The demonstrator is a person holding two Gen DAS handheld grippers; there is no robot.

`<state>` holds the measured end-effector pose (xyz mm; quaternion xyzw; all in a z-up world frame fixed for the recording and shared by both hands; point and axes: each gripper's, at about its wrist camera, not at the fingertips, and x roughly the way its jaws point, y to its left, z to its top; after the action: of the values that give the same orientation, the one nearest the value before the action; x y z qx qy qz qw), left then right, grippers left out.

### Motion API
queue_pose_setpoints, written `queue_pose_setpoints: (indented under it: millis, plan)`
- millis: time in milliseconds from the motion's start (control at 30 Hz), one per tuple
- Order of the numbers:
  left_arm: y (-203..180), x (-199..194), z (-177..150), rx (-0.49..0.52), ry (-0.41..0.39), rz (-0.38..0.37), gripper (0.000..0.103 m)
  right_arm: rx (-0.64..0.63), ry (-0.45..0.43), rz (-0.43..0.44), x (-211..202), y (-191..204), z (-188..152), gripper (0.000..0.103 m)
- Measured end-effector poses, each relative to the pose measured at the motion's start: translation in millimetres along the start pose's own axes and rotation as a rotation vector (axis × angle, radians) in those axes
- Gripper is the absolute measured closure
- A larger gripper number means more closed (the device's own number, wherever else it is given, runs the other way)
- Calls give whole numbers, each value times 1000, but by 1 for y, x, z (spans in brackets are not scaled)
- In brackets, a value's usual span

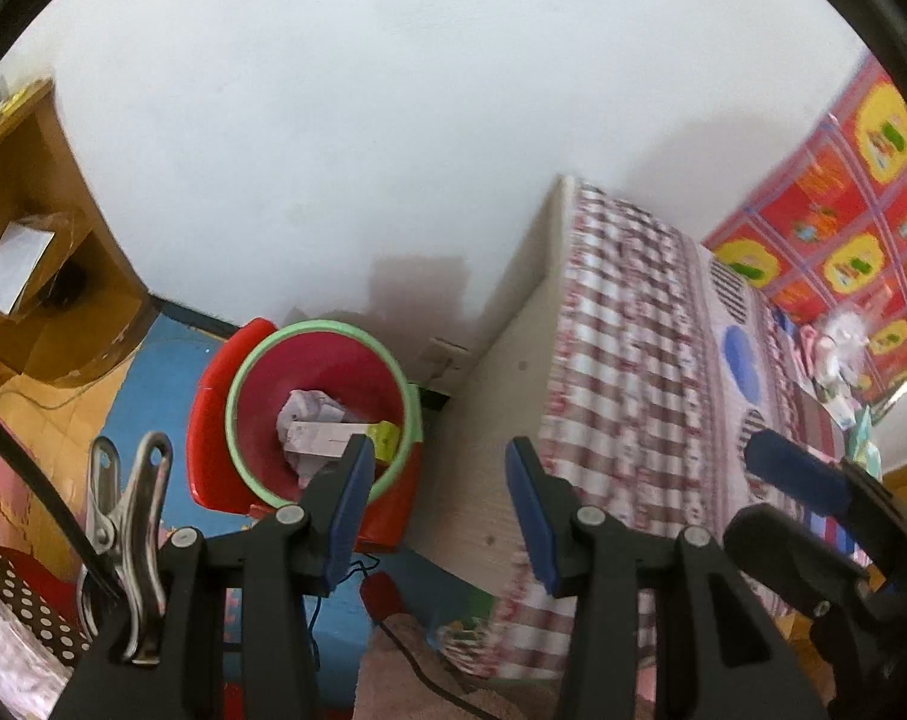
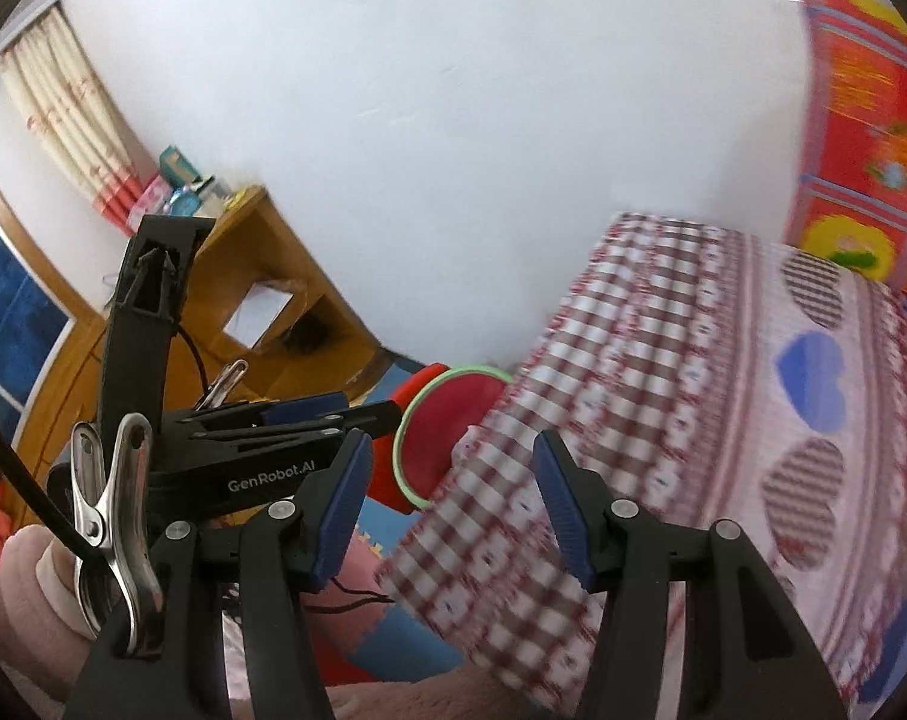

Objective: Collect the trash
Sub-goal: 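Move both open grippers back from the bucket toward the bed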

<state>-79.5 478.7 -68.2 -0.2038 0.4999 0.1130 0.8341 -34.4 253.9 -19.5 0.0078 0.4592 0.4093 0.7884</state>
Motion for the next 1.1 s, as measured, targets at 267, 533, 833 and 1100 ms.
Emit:
queue_pose_setpoints:
  millis: [267,533,833,1100]
  plan:
    - [-62,-17,-18,65,-1,-21,56,90,-69,-35,-62,-36,-35,45]
    - [-127,-33,-44,154,-10,-49,56,145,-133,-94,-120,-64,-70,45]
    - [-196,-45,-70,223,-16,-80,56,220,-176,-159,-174,-97,-106,45]
    - [-256,-50,-89,287,-13,-114,56,291,-213,-226,-214,-131,-130,45]
